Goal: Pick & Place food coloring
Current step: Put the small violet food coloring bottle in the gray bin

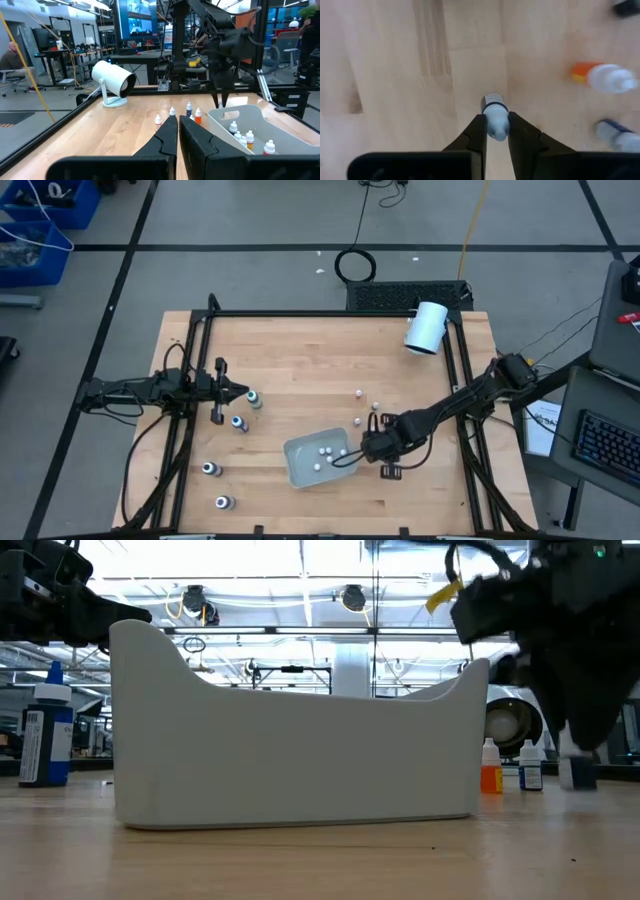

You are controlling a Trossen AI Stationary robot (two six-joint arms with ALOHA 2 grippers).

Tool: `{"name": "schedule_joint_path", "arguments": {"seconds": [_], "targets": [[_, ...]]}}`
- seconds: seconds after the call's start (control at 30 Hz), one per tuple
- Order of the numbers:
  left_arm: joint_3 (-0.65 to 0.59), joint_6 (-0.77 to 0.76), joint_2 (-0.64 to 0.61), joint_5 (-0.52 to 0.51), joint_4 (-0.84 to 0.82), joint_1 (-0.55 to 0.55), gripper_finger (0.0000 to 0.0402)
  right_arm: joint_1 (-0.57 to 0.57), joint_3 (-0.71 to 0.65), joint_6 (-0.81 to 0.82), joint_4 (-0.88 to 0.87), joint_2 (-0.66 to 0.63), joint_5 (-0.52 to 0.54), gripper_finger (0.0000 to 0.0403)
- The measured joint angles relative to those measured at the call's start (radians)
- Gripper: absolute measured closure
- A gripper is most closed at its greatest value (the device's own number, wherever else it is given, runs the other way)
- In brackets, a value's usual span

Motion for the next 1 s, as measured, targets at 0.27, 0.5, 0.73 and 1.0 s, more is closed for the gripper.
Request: {"name": "schedule_joint_path", "arguments": {"seconds": [0.27, 0.5, 0.73, 1.0], "targets": [[0.000, 0.000, 0.000, 0.000, 0.000, 0.000, 0.0376, -0.025, 0.086, -0.114, -0.008, -0.130, 0.098, 0.0362], [0.000, 0.000, 0.000, 0.000, 0.000, 0.000, 0.0376, -0.069, 0.210, -0.324, -0.022, -0.137, 0.152, 0.0362], [0.000, -0.001, 0.000, 0.000, 0.000, 0.000, 0.0376, -0.140, 0.307, -0.425, -0.078, -0.094, 0.147, 0.0362], [0.000, 0.000, 0.000, 0.000, 0.001, 0.000, 0.0376, -0.158, 0.594, -0.543, -0.294, 0.127, 0.144, 0.0362]]}}
